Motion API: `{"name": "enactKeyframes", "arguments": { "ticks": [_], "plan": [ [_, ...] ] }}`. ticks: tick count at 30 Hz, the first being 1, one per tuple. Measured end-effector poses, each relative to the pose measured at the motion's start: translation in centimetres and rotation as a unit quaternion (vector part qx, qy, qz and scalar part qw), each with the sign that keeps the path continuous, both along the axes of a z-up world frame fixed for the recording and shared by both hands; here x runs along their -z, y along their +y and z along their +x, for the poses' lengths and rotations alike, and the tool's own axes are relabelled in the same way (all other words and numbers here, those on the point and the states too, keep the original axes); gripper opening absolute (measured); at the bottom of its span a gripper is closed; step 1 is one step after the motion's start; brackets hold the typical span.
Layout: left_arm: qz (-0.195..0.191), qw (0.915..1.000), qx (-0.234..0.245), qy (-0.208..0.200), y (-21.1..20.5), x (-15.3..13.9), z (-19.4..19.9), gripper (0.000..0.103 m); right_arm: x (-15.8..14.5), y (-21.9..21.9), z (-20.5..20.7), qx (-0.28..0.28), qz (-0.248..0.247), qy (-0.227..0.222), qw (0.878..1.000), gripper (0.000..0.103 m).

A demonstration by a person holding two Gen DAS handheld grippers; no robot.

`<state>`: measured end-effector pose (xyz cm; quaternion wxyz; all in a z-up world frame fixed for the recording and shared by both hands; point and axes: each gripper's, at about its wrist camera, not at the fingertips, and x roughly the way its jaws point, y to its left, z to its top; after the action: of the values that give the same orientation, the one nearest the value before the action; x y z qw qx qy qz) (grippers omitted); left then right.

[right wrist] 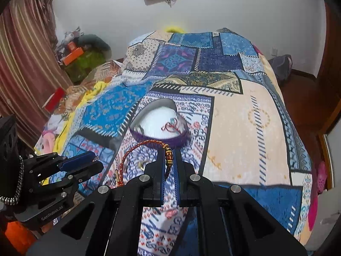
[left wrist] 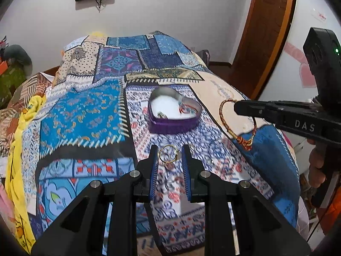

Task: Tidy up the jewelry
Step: 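Lower the gold ring and beaded bracelet into the tin and open both tools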

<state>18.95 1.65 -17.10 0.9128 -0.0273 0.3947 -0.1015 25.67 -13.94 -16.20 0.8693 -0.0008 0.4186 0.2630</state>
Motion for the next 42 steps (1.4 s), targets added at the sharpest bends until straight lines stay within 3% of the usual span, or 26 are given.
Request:
{"name": "enactKeyframes", "arguments": {
  "ticks": [19, 31, 42],
  "plan": [
    [-0.016, 0.9994, 0.0, -0.032, 1.6, -1.3, 7.5, 0.02, 0.7, 3.4, 5.9, -0.013, -0.024, -0.017, 0.999, 0.006],
    [-0.023, 0.9995, 0.021, 0.01, 1.0, 1.3, 11.6, 0.02, 2.1, 4.7, 8.2, -0.036, -0.061, -0.008, 0.997, 0.006],
    [-0.011, 0.9991, 0.036, 0.02, 0.2, 2.1, 11.9, 0.02, 3.2, 5.4, 8.5, -0.072, -0.084, 0.008, 0.994, 0.006]
  ]
}}
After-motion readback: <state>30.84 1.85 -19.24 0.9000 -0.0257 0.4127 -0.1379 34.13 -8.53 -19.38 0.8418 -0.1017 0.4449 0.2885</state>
